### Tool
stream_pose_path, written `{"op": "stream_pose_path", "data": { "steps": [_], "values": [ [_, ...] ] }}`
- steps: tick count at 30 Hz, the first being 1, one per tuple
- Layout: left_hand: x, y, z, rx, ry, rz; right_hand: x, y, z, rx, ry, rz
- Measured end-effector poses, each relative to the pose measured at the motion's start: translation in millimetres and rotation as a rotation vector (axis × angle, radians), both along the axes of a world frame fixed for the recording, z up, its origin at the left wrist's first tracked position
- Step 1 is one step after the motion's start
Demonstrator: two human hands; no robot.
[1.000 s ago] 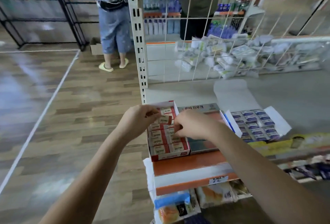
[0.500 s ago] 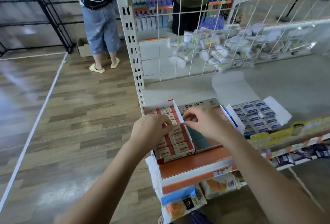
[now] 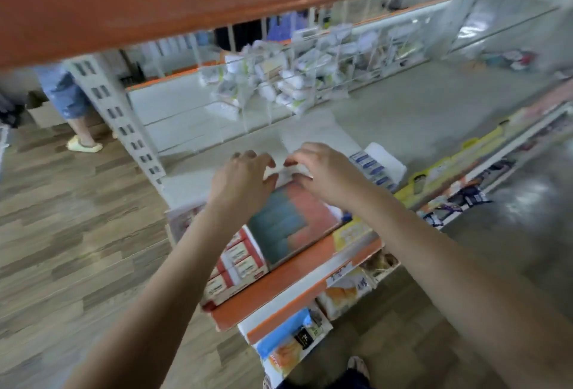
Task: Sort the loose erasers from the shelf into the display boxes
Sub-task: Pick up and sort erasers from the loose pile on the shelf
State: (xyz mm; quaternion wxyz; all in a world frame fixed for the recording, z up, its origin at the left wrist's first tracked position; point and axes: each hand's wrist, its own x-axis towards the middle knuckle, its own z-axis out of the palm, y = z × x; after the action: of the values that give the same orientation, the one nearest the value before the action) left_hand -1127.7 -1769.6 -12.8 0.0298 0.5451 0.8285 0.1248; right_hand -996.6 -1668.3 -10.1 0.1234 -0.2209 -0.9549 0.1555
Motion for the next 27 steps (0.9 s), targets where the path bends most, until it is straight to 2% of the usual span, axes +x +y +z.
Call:
{"op": "stream_pose_path", "data": {
  "steps": [5,12,19,27],
  "values": [
    [74,96,14,-0.027,0.071,-0.227,81,83,9,0.086,-0.122,-0.205],
    [220,241,8,-0.008,0.079,-0.449,238,201,13,0.03,-0.211,-0.431],
    [331,376,-3,-0.089,0.079,-0.536,351,320,-2,-0.02,-0.173,-0.596],
    [374,556,-33,-0.076,0.064,-0.565,411,483,-23,-0.143,-0.228,-0.648]
  ]
}}
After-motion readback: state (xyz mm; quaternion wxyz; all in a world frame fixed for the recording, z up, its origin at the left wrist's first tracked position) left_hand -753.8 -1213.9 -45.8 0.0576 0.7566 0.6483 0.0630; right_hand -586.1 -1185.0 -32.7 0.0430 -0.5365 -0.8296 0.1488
